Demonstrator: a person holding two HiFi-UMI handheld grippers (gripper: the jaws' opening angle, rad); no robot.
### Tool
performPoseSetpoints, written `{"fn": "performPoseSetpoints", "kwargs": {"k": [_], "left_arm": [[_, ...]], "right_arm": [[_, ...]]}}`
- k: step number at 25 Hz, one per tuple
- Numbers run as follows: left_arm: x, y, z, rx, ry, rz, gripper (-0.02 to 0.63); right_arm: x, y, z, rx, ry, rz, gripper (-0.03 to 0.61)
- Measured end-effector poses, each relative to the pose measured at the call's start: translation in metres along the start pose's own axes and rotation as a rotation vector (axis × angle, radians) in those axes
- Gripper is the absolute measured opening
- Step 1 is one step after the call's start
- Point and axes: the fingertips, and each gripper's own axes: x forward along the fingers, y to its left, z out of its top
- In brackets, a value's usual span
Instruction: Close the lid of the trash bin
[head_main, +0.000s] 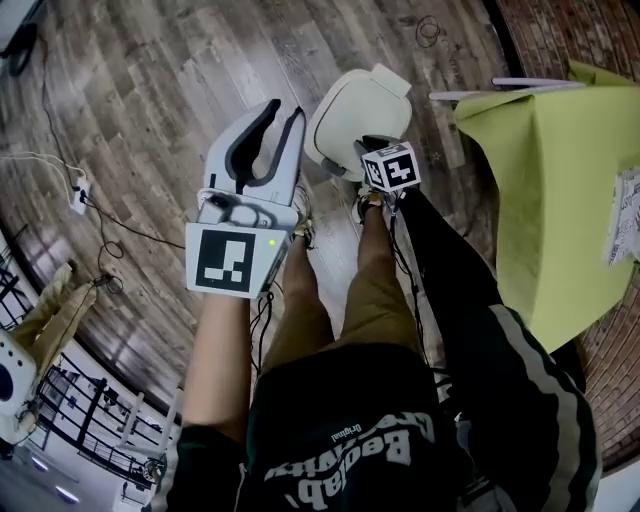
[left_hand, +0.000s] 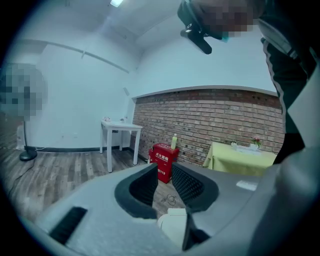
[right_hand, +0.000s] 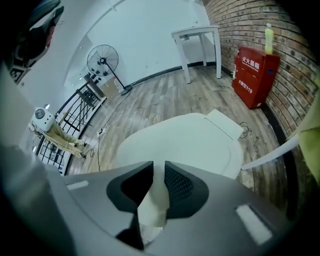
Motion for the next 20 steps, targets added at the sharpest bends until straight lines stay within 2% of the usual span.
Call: {"fn": "performPoseSetpoints", "kwargs": {"k": [6,10,20], "left_arm": [[0.006,-0.008,-0.009,0.008,-0.003,-0.047,0.103],[0.009,-0.008,-0.015,0.000,-0.007,-0.048,0.103],[0.009,-0.018,-0.027,-0.015,0.003,-0.080,0.106]], "right_arm": [[0.015,0.001,-0.008,-0.050,0.030,-0.027,0.092],[0.022,-0.001,-0.011,-0.074,0.035,-0.047,0.091],[0.037,-0.003,-0.020,-0.053,0.033,-0.065,0.110]]}}
